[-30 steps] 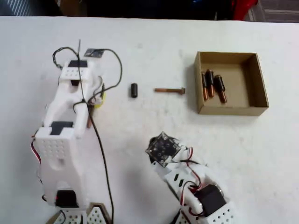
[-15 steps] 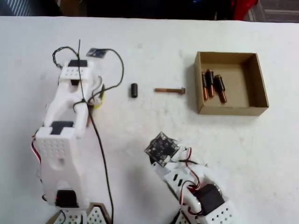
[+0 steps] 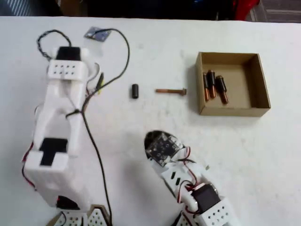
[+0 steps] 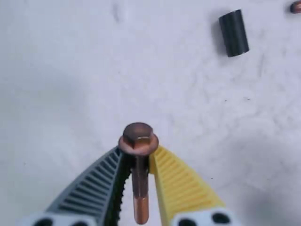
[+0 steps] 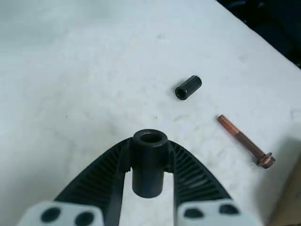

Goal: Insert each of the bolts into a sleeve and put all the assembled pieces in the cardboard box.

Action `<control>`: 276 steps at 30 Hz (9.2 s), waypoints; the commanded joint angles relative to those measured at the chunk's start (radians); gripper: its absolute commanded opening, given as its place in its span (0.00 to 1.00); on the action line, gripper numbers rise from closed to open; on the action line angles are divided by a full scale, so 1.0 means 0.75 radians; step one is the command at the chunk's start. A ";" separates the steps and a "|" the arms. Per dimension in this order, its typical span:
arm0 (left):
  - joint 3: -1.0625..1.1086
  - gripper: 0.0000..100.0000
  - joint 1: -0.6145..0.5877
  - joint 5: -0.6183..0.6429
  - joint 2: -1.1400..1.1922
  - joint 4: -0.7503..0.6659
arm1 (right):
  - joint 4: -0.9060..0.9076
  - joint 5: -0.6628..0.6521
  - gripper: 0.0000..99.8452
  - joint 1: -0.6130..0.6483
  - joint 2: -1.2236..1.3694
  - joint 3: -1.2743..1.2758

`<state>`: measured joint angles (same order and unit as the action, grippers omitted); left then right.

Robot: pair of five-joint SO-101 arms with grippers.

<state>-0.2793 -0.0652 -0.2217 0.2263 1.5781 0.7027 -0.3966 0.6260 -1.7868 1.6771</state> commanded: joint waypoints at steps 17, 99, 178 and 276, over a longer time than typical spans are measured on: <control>0.403 0.02 0.034 -0.070 -0.778 -0.174 | -0.408 0.460 0.02 -0.073 -0.015 0.008; 1.782 0.02 0.844 0.348 -2.078 -1.536 | -0.488 0.538 0.02 -0.021 -0.015 -0.020; 2.113 0.02 0.682 0.675 -2.080 -1.540 | -0.484 0.381 0.02 -0.021 -0.015 -0.027; 2.156 0.03 -0.159 0.123 -2.088 -1.152 | 0.396 -0.061 0.02 -1.075 2.738 -2.660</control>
<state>1.3349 -0.1788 -0.1220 -1.3295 0.7541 0.9544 -0.4074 -0.1749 0.1803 -0.1120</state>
